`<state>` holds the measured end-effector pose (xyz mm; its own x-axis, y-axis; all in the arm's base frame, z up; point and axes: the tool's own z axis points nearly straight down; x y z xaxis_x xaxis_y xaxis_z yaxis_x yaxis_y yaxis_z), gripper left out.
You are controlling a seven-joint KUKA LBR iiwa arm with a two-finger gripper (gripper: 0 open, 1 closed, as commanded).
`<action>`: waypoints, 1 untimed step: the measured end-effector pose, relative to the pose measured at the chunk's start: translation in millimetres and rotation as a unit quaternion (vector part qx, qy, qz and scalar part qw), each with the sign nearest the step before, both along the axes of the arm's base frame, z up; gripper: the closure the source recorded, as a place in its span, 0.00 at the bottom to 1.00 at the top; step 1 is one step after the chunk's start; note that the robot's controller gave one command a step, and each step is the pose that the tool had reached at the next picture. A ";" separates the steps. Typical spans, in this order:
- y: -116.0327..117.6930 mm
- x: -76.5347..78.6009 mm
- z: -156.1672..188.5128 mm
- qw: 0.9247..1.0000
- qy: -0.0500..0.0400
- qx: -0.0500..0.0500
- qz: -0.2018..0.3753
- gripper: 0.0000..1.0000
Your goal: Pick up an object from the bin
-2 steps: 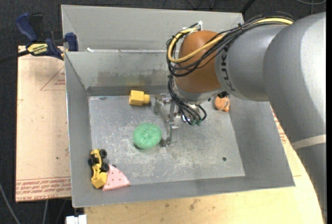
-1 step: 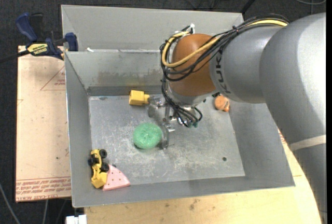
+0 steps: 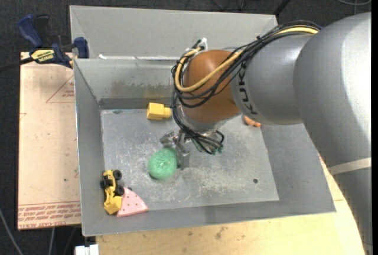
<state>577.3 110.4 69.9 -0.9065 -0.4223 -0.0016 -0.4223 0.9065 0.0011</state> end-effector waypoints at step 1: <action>0.0 0.0 0.0 1.000 0.000 0.000 0.000 1.00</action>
Offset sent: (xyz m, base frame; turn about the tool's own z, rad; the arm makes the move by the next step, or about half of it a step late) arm -0.0055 -0.0029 0.0917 -0.0101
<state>577.3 110.4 69.9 -0.9065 -0.4223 -0.0016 -0.4223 0.9065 0.0011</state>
